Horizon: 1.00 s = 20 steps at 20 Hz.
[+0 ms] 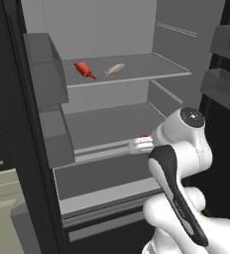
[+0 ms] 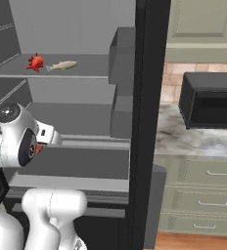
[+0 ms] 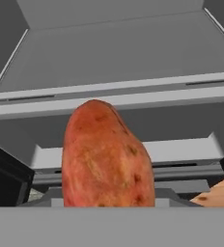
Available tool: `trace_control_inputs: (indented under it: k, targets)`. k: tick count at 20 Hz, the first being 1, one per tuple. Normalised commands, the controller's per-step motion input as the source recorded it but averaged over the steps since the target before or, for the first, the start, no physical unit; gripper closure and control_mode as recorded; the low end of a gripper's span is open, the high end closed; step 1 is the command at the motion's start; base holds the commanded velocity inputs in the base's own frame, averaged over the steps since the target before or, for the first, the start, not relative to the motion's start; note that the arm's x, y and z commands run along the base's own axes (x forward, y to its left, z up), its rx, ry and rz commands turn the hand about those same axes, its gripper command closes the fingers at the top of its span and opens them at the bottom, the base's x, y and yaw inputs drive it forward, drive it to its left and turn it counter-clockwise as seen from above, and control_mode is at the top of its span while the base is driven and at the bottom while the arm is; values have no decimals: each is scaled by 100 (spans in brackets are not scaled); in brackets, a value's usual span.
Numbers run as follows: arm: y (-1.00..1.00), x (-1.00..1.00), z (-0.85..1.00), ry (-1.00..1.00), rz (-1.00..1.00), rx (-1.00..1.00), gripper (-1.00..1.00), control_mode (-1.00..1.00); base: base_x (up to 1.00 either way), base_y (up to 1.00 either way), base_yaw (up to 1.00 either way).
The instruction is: Gather the carrot and sweet potato from the fridge and place them on a tray on the dining counter. Then gather the fishs from the fridge and place them on the other tray.
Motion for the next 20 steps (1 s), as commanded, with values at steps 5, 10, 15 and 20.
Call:
trace_control_inputs:
  k: [5,10,15,20]
  targets:
    - [4,-8,-4,0,0,0,100,-100,0,0,0]
    - [2,-11,-7,0,0,0,100,100,-65,1,-2]
    - [0,0,0,0,0,0,100,100,-77,0,-7]
    - [0,0,0,0,0,0,100,100,-87,0,-9]
